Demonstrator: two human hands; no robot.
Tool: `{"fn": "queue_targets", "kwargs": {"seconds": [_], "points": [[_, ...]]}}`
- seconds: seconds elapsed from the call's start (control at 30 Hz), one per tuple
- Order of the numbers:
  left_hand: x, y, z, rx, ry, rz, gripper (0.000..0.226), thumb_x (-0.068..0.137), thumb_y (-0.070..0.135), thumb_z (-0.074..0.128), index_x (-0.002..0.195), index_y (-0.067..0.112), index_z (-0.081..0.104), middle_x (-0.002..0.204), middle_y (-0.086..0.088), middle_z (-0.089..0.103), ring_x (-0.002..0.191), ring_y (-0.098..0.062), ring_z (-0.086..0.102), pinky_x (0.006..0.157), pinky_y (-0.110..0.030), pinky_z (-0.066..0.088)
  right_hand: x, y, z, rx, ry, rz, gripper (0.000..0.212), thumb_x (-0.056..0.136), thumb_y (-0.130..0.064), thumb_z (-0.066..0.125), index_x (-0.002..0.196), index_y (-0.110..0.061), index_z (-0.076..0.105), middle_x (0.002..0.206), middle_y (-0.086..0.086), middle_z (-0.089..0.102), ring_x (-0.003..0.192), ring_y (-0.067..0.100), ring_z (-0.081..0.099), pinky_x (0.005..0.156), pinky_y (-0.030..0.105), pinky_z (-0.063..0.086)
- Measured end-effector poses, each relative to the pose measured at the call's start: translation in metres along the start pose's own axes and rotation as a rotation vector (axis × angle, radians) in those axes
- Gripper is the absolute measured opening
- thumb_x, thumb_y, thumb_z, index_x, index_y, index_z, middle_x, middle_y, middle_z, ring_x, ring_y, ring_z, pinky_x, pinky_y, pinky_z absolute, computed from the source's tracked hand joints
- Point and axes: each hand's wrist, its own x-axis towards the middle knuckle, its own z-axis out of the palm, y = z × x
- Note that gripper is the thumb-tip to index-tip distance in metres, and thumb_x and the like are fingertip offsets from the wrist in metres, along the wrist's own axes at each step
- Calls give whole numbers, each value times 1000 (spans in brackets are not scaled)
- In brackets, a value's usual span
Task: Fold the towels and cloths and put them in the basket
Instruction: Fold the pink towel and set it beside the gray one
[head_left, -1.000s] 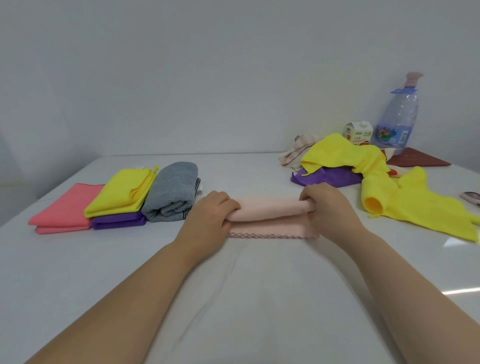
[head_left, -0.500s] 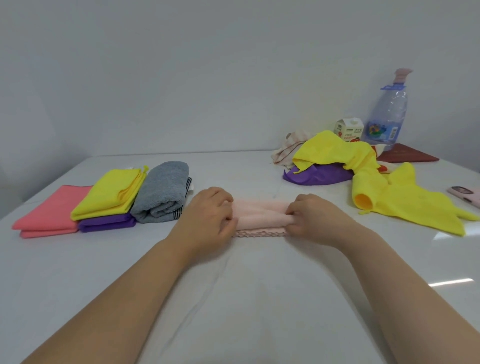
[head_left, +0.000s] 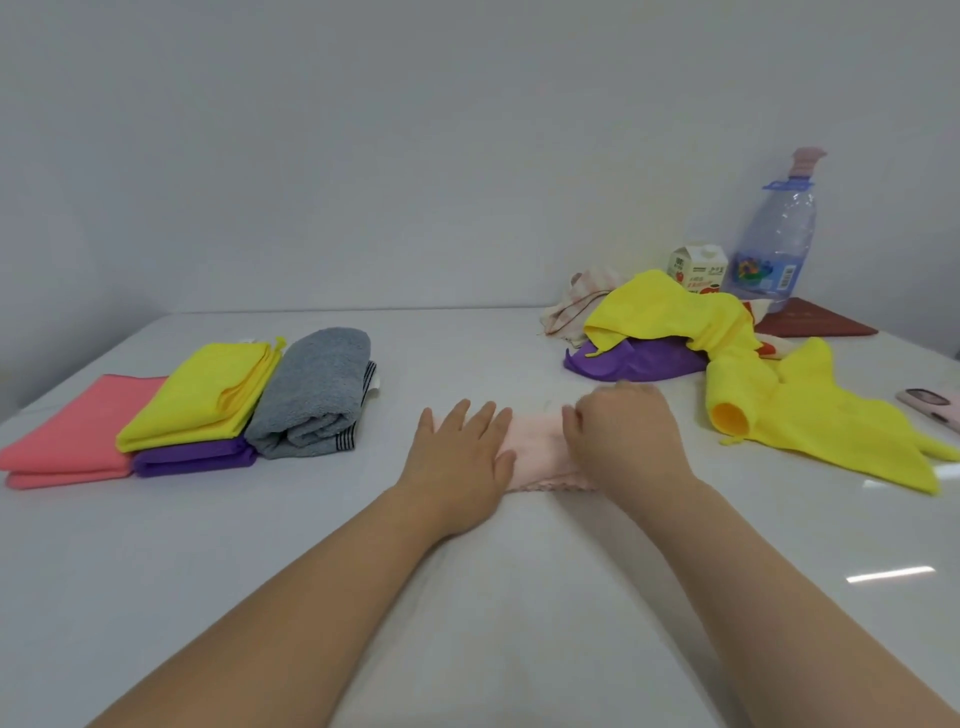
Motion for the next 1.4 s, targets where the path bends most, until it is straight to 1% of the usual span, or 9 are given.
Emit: {"fn": "queue_targets", "kwargs": {"seconds": [0.1, 0.17, 0.23, 0.37, 0.57, 0.83, 1.07, 1.27, 1.4], "points": [[1, 0, 1, -7, 7, -2, 56, 101, 40, 15, 152, 22, 2, 160, 2, 4, 147, -23, 0, 116, -53, 3, 13, -19, 5, 214, 198, 75, 14, 75, -6, 53, 78, -5, 66, 72, 12, 65, 71, 33, 61, 69, 39, 46], [0, -1, 0, -34, 1, 7, 56, 101, 40, 15, 152, 22, 2, 160, 3, 3, 147, -22, -2, 116, -52, 3, 12, -27, 17, 265, -72, 113, 36, 89, -8, 43, 123, -8, 55, 115, 10, 61, 113, 31, 52, 97, 45, 36], [-1, -4, -3, -105, -19, 7, 56, 101, 41, 16, 152, 24, 2, 160, 6, 0, 147, -19, -4, 117, -51, 1, 1, -19, 38, 196, -341, 106, 44, 98, -21, 29, 142, -15, 34, 145, 2, 39, 138, 23, 28, 112, 48, 18], [-2, -13, -5, -222, -76, -42, 52, 102, 38, 15, 152, 27, 3, 160, 10, -2, 146, -14, -8, 118, -49, -1, -11, -1, 48, 252, -542, 137, 49, 101, -30, 18, 148, -19, 22, 159, -4, 12, 146, 18, 7, 116, 50, 5], [-4, -28, -5, -319, -131, -124, 52, 103, 36, 15, 152, 27, 2, 159, 11, -5, 146, -12, -7, 119, -46, -1, -11, -1, 47, 275, -552, 157, 51, 100, -32, 17, 150, -20, 17, 160, -2, 7, 147, 19, 4, 115, 51, 3], [0, -32, -7, -575, 40, -192, 57, 95, 37, 48, 147, 26, 27, 145, -2, 36, 135, -21, 27, 113, -36, 21, -4, 9, 44, 411, -455, 353, 42, 95, -34, 36, 134, -22, 47, 139, 4, 43, 130, 25, 36, 112, 49, 14], [3, -34, -19, -1007, 112, -305, 94, 76, 22, 76, 147, 36, 18, 121, 0, 41, 106, -16, 46, 86, -22, 35, 2, 41, 43, 563, -497, 402, 42, 89, -43, 55, 122, -16, 57, 117, 5, 54, 116, 27, 43, 97, 37, 36], [-3, -50, -34, -1027, -184, -189, 83, 73, 8, 79, 143, 28, 39, 121, -3, 54, 104, -17, 58, 92, -25, 46, -5, 47, 34, 1039, -471, 358, 18, 82, -21, 71, 83, -16, 54, 74, -5, 52, 64, 11, 47, 59, 24, 36], [-13, -49, -55, -878, -506, -40, 45, 80, 21, 74, 122, 25, 59, 107, 4, 66, 102, -15, 64, 90, -26, 50, -6, 41, 28, 1408, -491, 344, 22, 82, -1, 69, 78, -15, 52, 57, -5, 43, 54, 11, 38, 51, 25, 28]]}}
